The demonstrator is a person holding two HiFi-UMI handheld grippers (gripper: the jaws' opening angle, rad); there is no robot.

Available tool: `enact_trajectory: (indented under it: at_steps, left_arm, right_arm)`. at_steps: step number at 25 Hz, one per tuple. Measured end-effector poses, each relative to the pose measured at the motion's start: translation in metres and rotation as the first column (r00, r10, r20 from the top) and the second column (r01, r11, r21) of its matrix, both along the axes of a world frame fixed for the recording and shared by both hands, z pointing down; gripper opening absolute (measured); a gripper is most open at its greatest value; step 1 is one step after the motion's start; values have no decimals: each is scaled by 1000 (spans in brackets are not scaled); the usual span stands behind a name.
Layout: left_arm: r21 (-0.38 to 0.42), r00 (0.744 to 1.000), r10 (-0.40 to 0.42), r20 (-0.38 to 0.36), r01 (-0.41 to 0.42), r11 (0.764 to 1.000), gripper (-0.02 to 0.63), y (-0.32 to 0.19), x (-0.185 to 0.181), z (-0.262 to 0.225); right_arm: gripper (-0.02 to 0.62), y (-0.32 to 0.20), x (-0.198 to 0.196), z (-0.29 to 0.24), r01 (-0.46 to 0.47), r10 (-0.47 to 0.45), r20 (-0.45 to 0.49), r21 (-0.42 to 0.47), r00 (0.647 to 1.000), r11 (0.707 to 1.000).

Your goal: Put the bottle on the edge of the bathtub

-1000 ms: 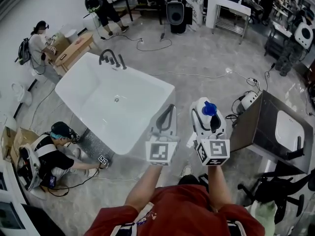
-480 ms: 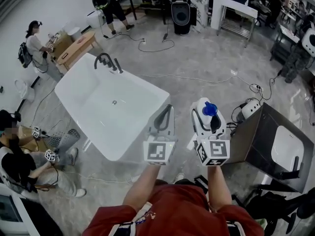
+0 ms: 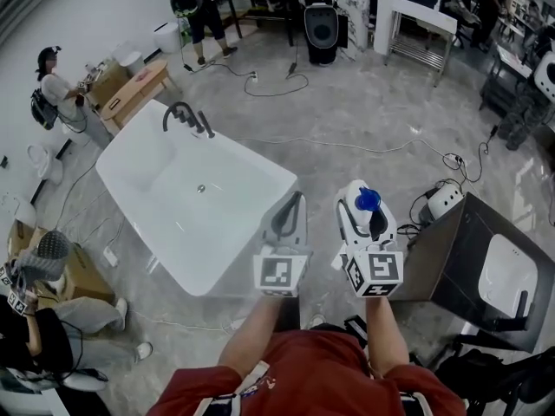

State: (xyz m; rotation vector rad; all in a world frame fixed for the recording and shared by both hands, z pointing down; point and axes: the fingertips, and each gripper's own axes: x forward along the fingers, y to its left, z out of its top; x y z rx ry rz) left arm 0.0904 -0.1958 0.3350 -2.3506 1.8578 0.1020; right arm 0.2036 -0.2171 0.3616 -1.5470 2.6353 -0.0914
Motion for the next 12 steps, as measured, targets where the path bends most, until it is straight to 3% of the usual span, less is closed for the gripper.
enact_trajectory:
  at_steps: [12]
  left_arm:
    - [21,1000,-5,13,5,1000,18,-72,-50,8]
  right_arm:
    - [281,-72,-54,1,22,-21,-44,13,999,1000]
